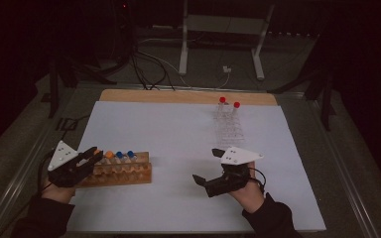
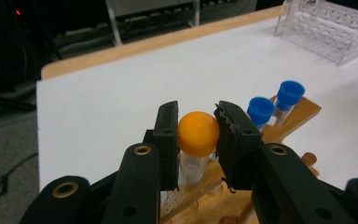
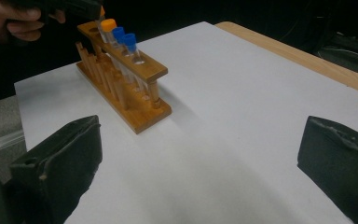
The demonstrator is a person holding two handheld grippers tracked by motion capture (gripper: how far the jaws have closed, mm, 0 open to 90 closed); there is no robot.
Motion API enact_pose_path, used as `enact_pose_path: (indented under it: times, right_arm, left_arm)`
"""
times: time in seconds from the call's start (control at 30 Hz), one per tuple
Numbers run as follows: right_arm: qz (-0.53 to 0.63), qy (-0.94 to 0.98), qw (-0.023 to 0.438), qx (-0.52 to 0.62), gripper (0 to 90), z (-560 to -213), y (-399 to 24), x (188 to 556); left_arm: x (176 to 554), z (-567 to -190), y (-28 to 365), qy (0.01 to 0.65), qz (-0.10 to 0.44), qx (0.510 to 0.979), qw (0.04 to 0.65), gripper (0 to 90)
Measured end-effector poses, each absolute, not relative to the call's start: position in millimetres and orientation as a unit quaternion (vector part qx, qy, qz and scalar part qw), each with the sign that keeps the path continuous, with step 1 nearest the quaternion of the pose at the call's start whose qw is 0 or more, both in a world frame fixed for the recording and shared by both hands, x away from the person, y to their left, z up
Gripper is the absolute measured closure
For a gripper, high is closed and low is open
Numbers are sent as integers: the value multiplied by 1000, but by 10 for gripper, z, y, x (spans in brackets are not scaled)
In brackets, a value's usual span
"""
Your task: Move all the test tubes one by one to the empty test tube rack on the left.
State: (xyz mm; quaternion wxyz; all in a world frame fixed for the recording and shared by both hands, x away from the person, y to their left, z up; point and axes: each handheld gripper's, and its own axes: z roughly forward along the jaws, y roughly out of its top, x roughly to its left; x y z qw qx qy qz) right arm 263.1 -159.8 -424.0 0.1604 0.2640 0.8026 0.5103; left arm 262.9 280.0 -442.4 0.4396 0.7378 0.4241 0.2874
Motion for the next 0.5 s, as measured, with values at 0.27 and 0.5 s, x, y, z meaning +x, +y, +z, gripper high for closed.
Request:
enact_pose_path:
  times: [0.27, 0.5]
  right_arm:
    - [512, 801, 160, 265, 0, -4230, -1609, 2635]
    - [516, 796, 169, 268, 0, -4190, -1657, 2661]
  left_arm:
    - [2680, -4471, 2809, 433, 270, 747, 427, 714]
    - [2620, -4344, 2836, 421, 265, 745, 445, 469]
